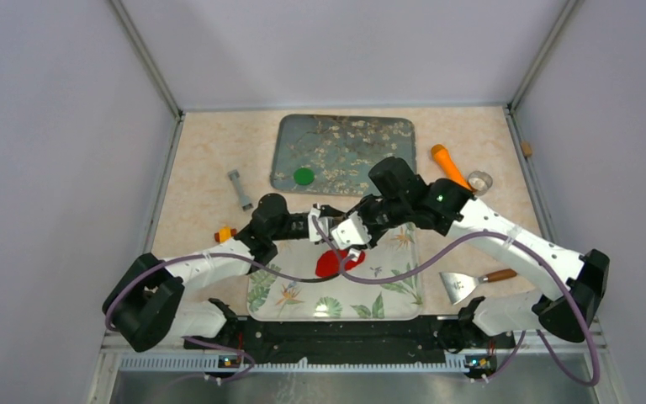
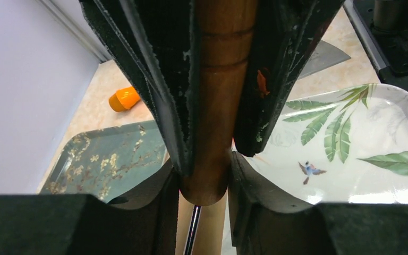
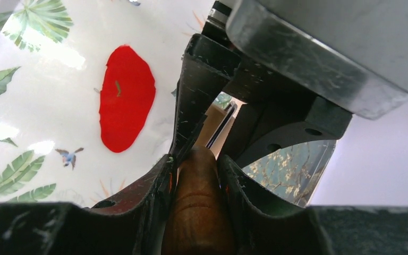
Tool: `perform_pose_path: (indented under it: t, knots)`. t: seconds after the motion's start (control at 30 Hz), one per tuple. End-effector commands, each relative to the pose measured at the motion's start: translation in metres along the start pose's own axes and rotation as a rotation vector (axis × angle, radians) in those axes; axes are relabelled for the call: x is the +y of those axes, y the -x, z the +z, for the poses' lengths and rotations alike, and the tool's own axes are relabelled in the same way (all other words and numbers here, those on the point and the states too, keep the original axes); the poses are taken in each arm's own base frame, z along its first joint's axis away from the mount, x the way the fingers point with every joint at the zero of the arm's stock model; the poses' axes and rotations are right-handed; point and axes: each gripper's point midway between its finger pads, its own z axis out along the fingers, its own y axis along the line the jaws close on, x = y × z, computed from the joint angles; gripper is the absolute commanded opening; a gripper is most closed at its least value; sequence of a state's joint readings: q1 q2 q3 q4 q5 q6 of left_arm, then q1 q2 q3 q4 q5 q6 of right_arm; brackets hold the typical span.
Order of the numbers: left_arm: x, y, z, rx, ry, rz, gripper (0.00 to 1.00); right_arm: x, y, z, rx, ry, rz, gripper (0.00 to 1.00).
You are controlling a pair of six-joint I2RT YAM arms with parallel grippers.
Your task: Roll out the dumpling wrappers from the dough
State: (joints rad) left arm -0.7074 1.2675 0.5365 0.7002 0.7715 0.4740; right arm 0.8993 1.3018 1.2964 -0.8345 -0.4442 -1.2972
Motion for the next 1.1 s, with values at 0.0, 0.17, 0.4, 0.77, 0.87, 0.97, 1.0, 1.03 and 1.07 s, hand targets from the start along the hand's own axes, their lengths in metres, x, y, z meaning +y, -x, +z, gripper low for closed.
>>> perform_pose_path:
  t: [0.0, 0.17, 0.4, 0.77, 0.87, 0.97, 1.0, 1.03, 1.07]
  knots:
    - [0.012, 0.029, 0.01, -0.088, -0.008, 0.033, 0.0, -0.022, 0.005, -0.011, 0.01, -0.125, 0.002, 0.0]
    - [0.012, 0.015, 0.005, -0.042, 0.058, -0.105, 0.0, -0.021, -0.009, -0.02, 0.074, -0.154, 0.379, 0.62]
    - [0.013, 0.003, -0.001, 0.007, 0.112, -0.147, 0.0, 0.005, -0.013, -0.015, 0.136, 0.002, 0.69, 0.6]
    - [0.01, -0.014, -0.004, 0.052, 0.17, -0.211, 0.0, 0.012, -0.023, -0.006, 0.172, 0.042, 0.683, 0.02]
    - [-0.006, -0.03, -0.003, 0.056, 0.194, -0.253, 0.0, 0.02, -0.027, 0.003, 0.179, 0.031, 0.642, 0.0]
    - [-0.016, -0.039, -0.003, 0.062, 0.236, -0.294, 0.0, 0.028, -0.026, 0.018, 0.206, 0.048, 0.573, 0.0]
    - [-0.016, -0.041, -0.003, 0.067, 0.26, -0.311, 0.0, 0.027, -0.023, 0.022, 0.207, 0.049, 0.561, 0.0]
    - [-0.016, -0.044, -0.004, 0.074, 0.29, -0.337, 0.0, 0.027, -0.022, 0.027, 0.21, 0.055, 0.554, 0.0]
    - [-0.013, -0.047, -0.007, 0.08, 0.327, -0.367, 0.0, 0.026, -0.02, 0.031, 0.213, 0.057, 0.545, 0.0]
